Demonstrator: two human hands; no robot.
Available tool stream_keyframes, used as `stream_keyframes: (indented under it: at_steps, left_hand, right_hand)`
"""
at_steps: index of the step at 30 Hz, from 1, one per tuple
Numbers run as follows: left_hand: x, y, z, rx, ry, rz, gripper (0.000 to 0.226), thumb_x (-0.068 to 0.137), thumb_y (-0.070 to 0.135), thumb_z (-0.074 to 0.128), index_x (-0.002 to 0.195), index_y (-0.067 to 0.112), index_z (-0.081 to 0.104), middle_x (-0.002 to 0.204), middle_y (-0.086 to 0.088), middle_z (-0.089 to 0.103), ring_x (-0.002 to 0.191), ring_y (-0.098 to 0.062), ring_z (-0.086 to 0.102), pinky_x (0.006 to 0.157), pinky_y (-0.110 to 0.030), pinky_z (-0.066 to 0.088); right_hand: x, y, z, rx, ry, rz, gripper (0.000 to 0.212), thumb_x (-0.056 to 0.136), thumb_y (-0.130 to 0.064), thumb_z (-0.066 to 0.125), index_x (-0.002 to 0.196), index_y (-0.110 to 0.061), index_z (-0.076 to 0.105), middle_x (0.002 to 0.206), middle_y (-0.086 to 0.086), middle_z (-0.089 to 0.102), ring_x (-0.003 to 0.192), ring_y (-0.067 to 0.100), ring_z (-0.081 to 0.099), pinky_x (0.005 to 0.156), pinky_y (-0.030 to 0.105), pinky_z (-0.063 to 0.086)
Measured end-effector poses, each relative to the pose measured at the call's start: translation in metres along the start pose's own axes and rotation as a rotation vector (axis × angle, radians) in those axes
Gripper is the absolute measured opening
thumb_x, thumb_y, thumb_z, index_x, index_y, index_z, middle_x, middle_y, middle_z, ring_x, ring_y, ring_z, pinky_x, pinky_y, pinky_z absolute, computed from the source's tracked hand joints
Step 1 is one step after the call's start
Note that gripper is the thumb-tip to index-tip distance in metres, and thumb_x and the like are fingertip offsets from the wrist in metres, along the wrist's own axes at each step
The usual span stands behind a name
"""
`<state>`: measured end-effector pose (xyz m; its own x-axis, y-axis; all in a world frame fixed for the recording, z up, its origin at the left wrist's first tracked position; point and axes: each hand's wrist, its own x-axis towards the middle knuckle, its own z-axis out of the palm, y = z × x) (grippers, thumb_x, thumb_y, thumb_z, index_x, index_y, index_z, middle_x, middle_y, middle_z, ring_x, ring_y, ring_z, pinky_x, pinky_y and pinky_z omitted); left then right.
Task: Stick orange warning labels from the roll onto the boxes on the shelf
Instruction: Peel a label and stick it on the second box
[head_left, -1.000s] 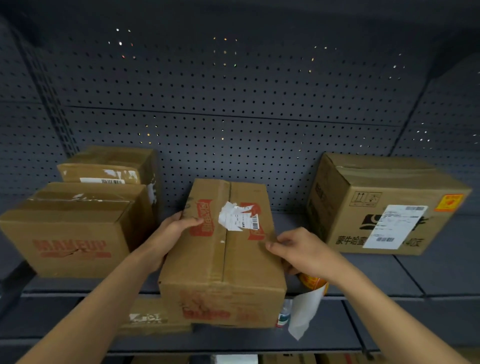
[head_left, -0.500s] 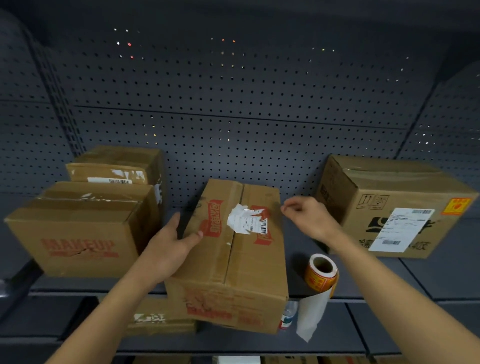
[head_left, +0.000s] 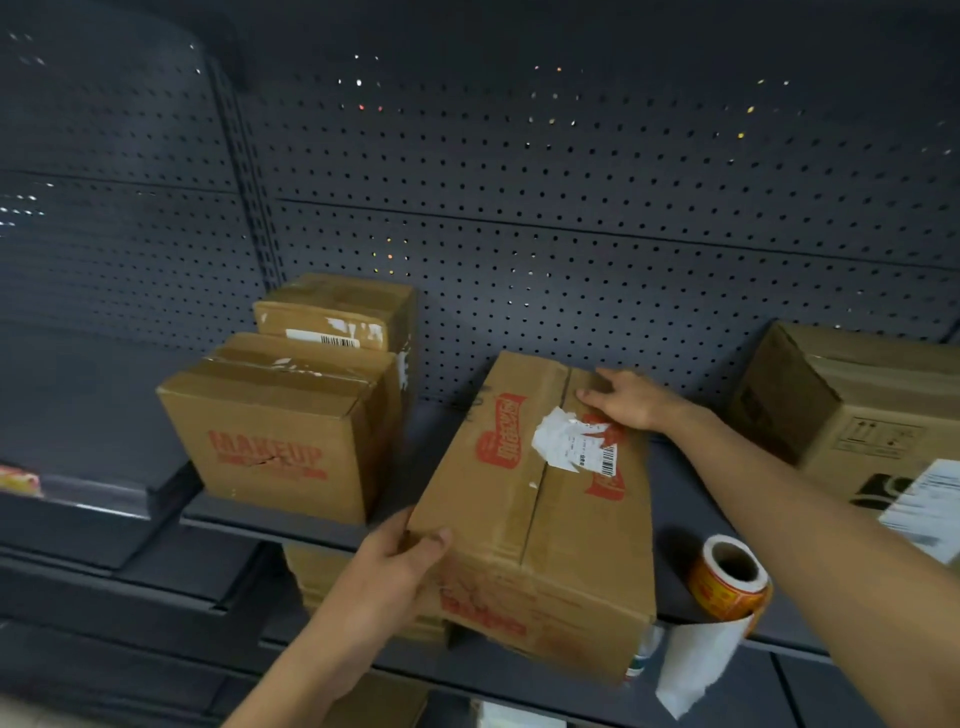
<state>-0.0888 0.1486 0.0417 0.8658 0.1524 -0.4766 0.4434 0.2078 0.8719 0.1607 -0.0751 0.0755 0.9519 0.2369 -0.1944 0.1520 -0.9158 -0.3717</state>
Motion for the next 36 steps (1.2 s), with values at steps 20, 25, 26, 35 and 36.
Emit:
stream_keyframes:
  at_steps: [20,25,26,35,36]
  left_hand:
    - [0.060,0.055,-0.006,0.119,0.162,0.474,0.064,0.093,0.020,0.067,0.147,0.027,0.033,0.127,0.002,0.047,0.110,-0.019,0.053,0.094,-0.037,0.046]
    - [0.094,0.078,0.001,0.212,0.073,0.445,0.088,0.087,0.018,0.074,0.156,0.025,0.019,0.134,0.003,0.045,0.117,-0.020,0.050,0.099,-0.035,0.042]
    - [0.101,0.082,0.003,0.237,0.046,0.437,0.091,0.086,0.019,0.075,0.156,0.026,0.018,0.138,0.002,0.045,0.119,-0.021,0.050,0.104,-0.038,0.042]
    - [0.150,0.107,0.027,0.425,-0.027,0.428,0.091,0.086,0.021,0.074,0.157,0.022,0.017,0.132,-0.001,0.044,0.109,-0.019,0.046,0.091,-0.036,0.039]
    - [0.154,0.109,0.027,0.446,-0.025,0.424,0.091,0.086,0.022,0.075,0.157,0.022,0.017,0.131,-0.001,0.044,0.110,-0.020,0.046,0.091,-0.036,0.040]
  right_hand:
    - [-0.089,0.039,-0.038,0.218,0.187,0.050,0.054,0.092,-0.043,0.065,0.137,-0.014,0.057,0.120,-0.007,0.059,0.126,0.022,0.055,0.098,0.025,0.038]
    - [-0.102,0.053,-0.026,0.272,0.220,0.134,0.061,0.090,-0.042,0.068,0.137,-0.006,0.055,0.136,0.007,0.060,0.121,0.023,0.056,0.096,0.026,0.041]
    - [-0.103,0.056,-0.023,0.283,0.222,0.147,0.067,0.089,-0.044,0.069,0.140,-0.005,0.052,0.140,0.008,0.057,0.125,0.024,0.054,0.100,0.030,0.042]
    - [-0.113,0.067,-0.001,0.387,0.250,0.246,0.049,0.088,-0.037,0.073,0.124,-0.005,0.063,0.118,0.008,0.067,0.102,0.021,0.063,0.093,0.037,0.053]
    - [-0.112,0.067,0.001,0.396,0.257,0.248,0.049,0.088,-0.036,0.072,0.124,-0.005,0.062,0.119,0.008,0.067,0.103,0.022,0.063,0.093,0.037,0.053]
